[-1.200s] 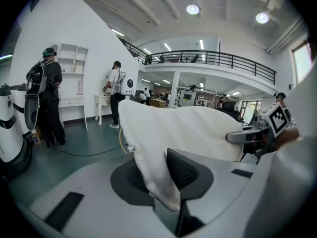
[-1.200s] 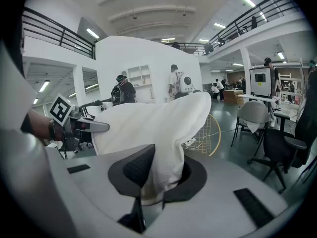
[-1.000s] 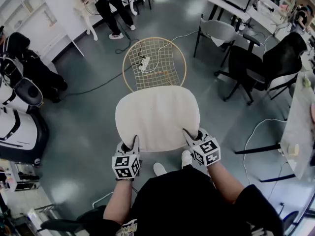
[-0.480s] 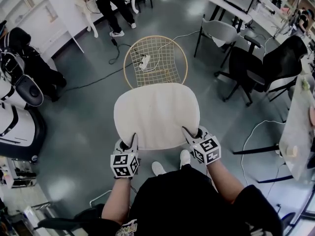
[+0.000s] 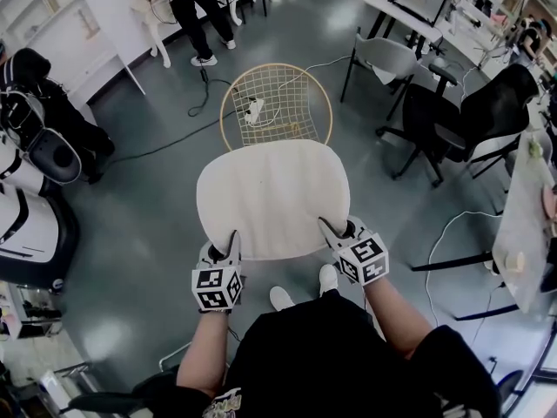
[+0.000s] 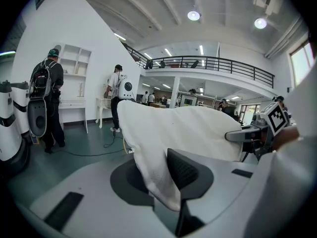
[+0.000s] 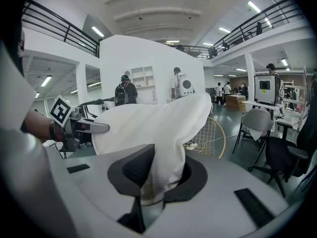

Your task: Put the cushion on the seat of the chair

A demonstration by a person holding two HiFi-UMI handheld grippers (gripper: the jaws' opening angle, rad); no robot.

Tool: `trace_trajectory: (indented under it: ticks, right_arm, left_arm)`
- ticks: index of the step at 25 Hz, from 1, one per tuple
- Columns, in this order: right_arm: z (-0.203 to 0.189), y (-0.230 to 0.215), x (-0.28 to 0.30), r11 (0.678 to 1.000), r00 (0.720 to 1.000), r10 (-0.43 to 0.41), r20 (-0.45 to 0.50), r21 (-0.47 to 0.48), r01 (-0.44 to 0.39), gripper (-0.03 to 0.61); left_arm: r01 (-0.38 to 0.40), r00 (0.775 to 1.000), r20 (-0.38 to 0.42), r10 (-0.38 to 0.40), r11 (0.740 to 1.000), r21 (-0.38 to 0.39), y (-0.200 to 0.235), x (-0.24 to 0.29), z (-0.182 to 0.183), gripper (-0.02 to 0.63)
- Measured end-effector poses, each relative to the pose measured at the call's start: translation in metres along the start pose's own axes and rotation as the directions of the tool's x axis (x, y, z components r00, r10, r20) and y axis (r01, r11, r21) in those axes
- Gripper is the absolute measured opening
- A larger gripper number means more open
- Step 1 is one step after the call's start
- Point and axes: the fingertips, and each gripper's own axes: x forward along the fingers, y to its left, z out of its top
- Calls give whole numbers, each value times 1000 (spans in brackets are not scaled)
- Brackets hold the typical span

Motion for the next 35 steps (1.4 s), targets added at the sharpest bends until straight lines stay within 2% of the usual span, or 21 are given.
trace_trajectory:
  ticks: [10,18,27,35]
  right_arm:
    - [21,21,22,1000,1000,-25,15,-9,25,71]
    - [38,3,44,999,999,-22,40,-32,24,71]
    - [71,-51,76,998,997,-19,75,-60,24,71]
    - [89,-134,120,999,997,11,76,-53,-7,71]
  left_arm:
    - [12,1000,12,-12,1000,9,34,-3,10,92]
    - [10,999,37,-11,1000,14,45,20,28,93]
    - [-4,998,68,2,999,33,47,78,66,94]
    - [-17,998,58,14,999,51,38,158,107,94]
